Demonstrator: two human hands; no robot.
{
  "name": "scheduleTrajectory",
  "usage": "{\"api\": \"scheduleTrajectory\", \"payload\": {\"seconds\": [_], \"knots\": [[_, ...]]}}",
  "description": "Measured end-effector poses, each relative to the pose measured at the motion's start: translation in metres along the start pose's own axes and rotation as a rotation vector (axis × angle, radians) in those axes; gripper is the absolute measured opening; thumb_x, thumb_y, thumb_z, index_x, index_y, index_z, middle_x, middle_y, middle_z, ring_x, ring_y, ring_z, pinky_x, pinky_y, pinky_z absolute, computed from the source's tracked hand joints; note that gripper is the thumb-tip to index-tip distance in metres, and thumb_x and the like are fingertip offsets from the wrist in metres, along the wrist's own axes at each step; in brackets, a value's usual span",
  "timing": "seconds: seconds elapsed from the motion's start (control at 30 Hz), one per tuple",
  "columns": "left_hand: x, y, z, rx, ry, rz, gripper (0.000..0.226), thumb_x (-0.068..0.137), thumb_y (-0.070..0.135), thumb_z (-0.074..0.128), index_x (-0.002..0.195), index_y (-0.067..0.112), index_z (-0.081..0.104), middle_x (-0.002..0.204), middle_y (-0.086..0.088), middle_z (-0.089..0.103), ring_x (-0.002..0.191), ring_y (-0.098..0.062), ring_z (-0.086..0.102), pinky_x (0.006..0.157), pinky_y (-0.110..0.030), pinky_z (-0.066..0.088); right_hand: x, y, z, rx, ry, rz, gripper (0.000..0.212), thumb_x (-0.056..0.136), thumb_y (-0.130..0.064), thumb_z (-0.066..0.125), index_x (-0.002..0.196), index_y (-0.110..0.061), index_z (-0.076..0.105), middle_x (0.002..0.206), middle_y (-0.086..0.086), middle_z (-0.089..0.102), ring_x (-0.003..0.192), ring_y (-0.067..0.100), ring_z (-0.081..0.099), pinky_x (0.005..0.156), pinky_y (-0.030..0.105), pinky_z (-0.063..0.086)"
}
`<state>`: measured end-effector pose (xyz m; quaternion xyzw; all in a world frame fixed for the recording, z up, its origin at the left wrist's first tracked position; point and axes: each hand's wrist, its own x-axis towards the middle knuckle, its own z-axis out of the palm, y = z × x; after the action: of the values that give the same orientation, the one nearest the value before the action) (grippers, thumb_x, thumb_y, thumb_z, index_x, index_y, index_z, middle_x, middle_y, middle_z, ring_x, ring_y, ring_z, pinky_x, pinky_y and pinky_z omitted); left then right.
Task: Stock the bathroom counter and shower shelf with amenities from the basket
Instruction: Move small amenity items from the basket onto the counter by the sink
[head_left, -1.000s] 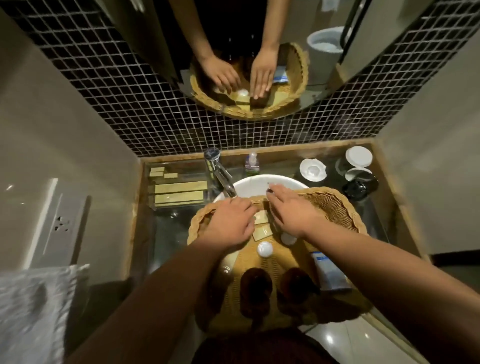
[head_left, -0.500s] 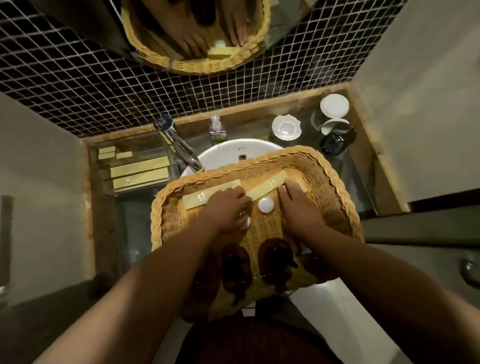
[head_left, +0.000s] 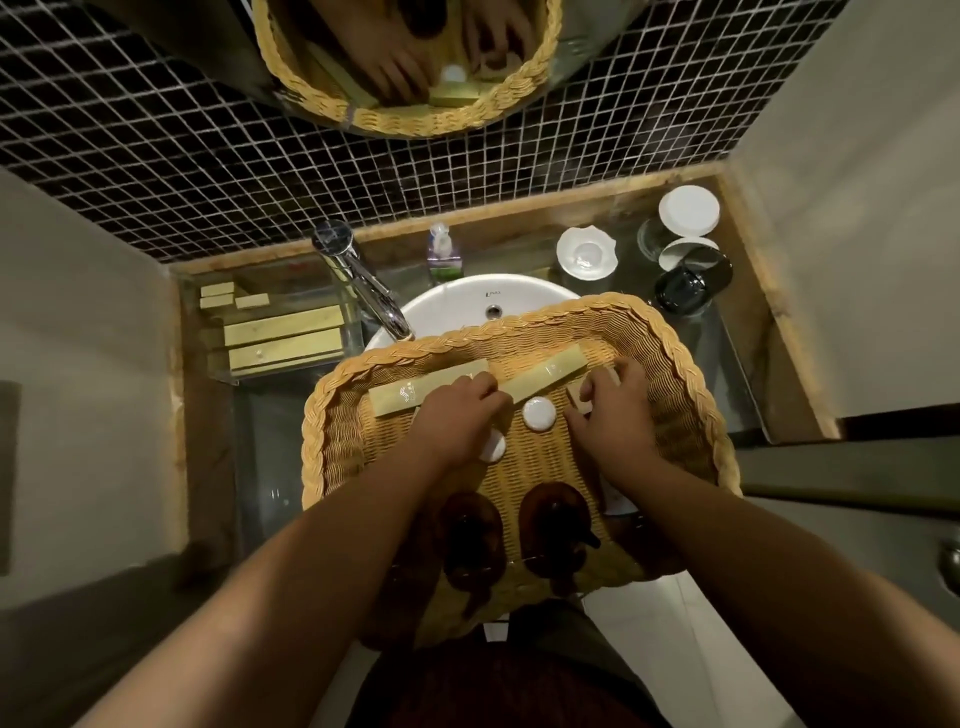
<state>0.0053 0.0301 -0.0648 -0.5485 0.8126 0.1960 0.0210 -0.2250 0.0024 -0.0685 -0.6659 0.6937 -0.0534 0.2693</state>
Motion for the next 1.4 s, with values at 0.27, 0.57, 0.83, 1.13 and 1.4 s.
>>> {"api": "scheduleTrajectory", "payload": {"seconds": [0.27,0.57,0.83,1.13,1.4], "knots": [[-0.011,-0.004,-0.008,-0.247,0.105,-0.137,0.033,0.094,0.033,0.058,0.126,0.025,0.061,0.115,0.002,0.061,0.106,-0.020,0.055,0.076,-0.038,0.053,0.006,-0.026,-0.021,0.050,-0.025,0.039,0.059,0.070,-0.018,0.080,0.120,-0.019,0.048,0.126,0.008,0.045,0.114,0.027,0.045,0.090,0.039,0.044],[-0.032,-0.038,-0.090,-0.699,0.484,-0.459,0.062,0.082,0.050,0.071,0.138,0.028,0.055,0.116,0.016,0.061,0.102,0.000,0.060,0.092,-0.019,0.047,0.036,-0.171,-0.067,-0.080,-0.170,-0.745,0.087,0.075,-0.024,0.082,0.148,-0.023,0.034,0.143,0.001,0.038,0.133,0.017,0.037,0.115,0.030,0.031],[-0.078,-0.111,-0.116,-1.073,0.821,-0.780,0.034,0.087,0.019,0.072,0.112,0.040,0.061,0.095,0.019,0.071,0.087,0.009,0.066,0.068,-0.009,0.050,0.044,-0.297,-0.006,0.048,-0.324,-0.825,0.095,0.083,-0.017,0.079,0.159,-0.017,0.021,0.151,0.001,0.034,0.135,0.013,0.037,0.109,0.016,0.023],[-0.107,-0.192,-0.086,-0.921,0.729,-0.953,0.030,0.099,0.017,0.058,0.128,0.026,0.059,0.112,0.013,0.063,0.099,0.005,0.057,0.074,-0.010,0.043,0.054,-0.349,0.073,0.319,-0.321,-0.624,0.031,0.093,-0.015,0.068,0.124,-0.018,0.068,0.112,-0.001,0.069,0.094,0.001,0.063,0.087,0.015,0.050],[-0.093,-0.207,-0.050,-0.854,0.714,-1.118,0.039,0.100,0.025,0.057,0.138,0.017,0.055,0.132,-0.003,0.059,0.123,-0.018,0.054,0.103,-0.037,0.048,0.078,-0.346,0.113,0.227,-0.309,-0.501,0.029,0.091,-0.020,0.071,0.119,-0.026,0.070,0.117,-0.005,0.062,0.099,0.003,0.057,0.076,0.002,0.036]]}}
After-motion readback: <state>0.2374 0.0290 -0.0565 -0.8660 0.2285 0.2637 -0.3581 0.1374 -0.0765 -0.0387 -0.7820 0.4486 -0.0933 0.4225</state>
